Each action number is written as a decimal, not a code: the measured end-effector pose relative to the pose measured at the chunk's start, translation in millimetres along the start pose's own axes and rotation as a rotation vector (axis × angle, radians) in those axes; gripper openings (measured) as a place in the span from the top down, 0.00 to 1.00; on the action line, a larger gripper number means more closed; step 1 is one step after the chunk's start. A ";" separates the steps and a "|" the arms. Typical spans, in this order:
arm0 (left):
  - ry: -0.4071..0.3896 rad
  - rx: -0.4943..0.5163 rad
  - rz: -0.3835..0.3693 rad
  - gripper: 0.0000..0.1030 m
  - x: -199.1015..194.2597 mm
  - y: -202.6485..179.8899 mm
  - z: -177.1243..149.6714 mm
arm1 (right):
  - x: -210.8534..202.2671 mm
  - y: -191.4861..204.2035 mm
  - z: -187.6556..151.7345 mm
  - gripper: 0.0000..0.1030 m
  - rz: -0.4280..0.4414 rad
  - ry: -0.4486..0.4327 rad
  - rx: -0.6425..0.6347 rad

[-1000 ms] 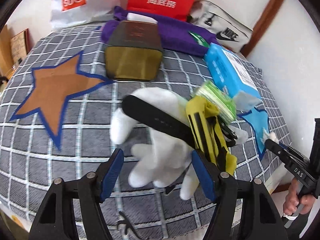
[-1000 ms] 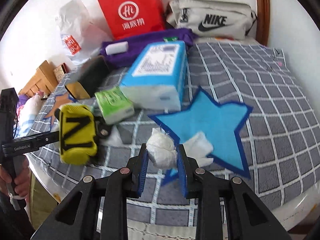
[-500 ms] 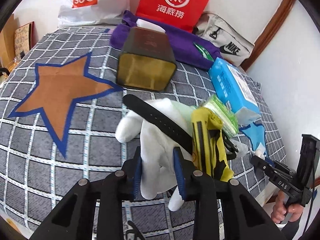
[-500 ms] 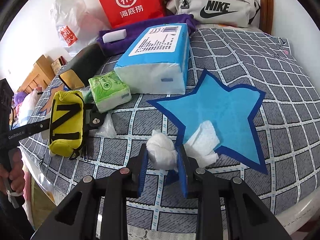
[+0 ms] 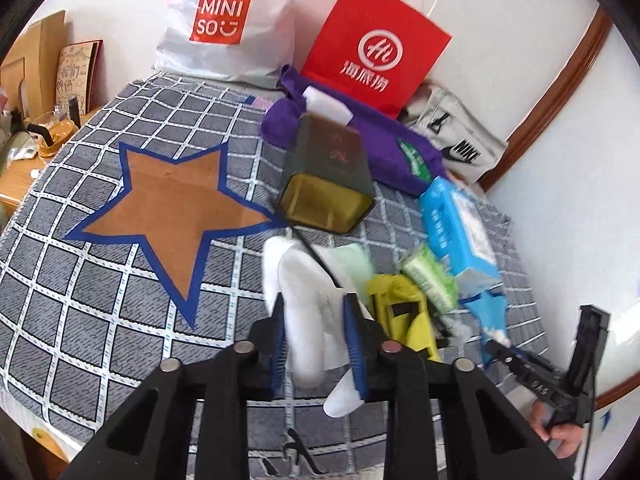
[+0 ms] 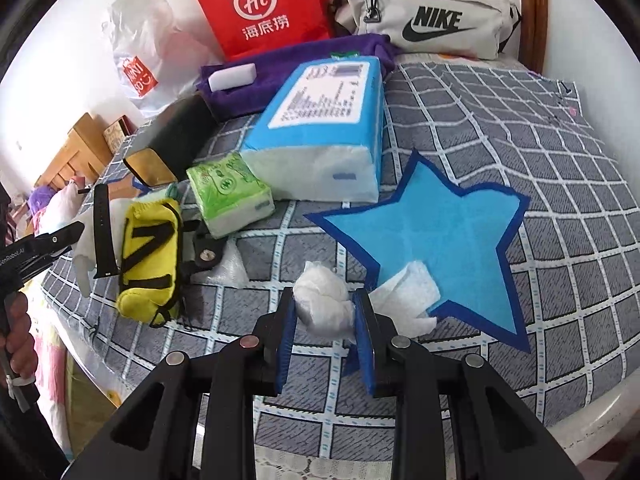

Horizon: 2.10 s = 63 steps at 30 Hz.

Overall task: Organize soft objects
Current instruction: 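Grasp the crumpled white tissue with the right tool while the left tool grasps a white glove, then lift the tissue with the right tool while the left tool lifts the glove toward the towel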

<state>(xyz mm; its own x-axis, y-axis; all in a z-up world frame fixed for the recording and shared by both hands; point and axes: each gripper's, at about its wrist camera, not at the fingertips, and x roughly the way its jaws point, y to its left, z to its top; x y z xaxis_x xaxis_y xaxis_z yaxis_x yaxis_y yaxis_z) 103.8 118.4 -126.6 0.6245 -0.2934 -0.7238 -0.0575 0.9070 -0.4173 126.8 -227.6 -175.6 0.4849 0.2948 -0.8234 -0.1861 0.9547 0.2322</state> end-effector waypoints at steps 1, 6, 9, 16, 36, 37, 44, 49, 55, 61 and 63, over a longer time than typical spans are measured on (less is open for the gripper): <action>-0.003 -0.003 -0.010 0.82 -2.2 -1.1 1.5 | -2.2 1.2 1.0 0.73 0.003 -0.003 -0.002; -0.023 0.002 -0.023 0.87 -10.8 -6.3 7.9 | -12.7 9.2 5.4 0.73 0.007 -0.019 -0.016; -0.036 0.012 -0.034 0.88 -14.7 -11.2 12.9 | -18.2 12.8 8.6 0.73 0.008 -0.027 -0.023; -0.069 0.026 -0.045 0.88 -27.6 -20.3 25.7 | -25.9 18.3 18.8 0.73 0.004 -0.036 -0.047; -0.135 0.043 -0.063 0.88 -47.2 -37.2 57.2 | -60.4 30.9 63.7 0.73 0.057 -0.132 -0.065; -0.139 0.048 -0.062 0.88 -47.8 -38.8 60.2 | -61.6 32.1 66.7 0.73 0.058 -0.138 -0.067; -0.163 0.073 -0.060 0.88 -48.8 -48.7 82.8 | -64.7 36.5 87.9 0.73 0.060 -0.168 -0.078; -0.168 0.086 -0.064 0.88 -41.2 -53.5 100.3 | -62.9 34.6 104.7 0.73 0.055 -0.184 -0.075; -0.159 0.087 -0.076 0.88 -25.0 -58.0 121.7 | -60.2 32.8 126.3 0.73 0.043 -0.198 -0.079; -0.149 0.114 -0.094 0.88 -9.4 -71.7 145.0 | -52.1 28.9 148.6 0.73 0.040 -0.219 -0.077; -0.149 0.122 -0.102 0.88 -6.0 -75.4 152.1 | -44.7 28.1 156.2 0.73 0.041 -0.216 -0.074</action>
<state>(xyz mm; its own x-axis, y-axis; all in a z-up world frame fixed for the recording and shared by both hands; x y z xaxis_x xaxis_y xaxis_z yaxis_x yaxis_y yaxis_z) 222.8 97.7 -7.2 0.7308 -0.3459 -0.5885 0.1007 0.9073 -0.4083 233.4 -207.6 -51.4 0.6457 0.3428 -0.6823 -0.2677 0.9385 0.2181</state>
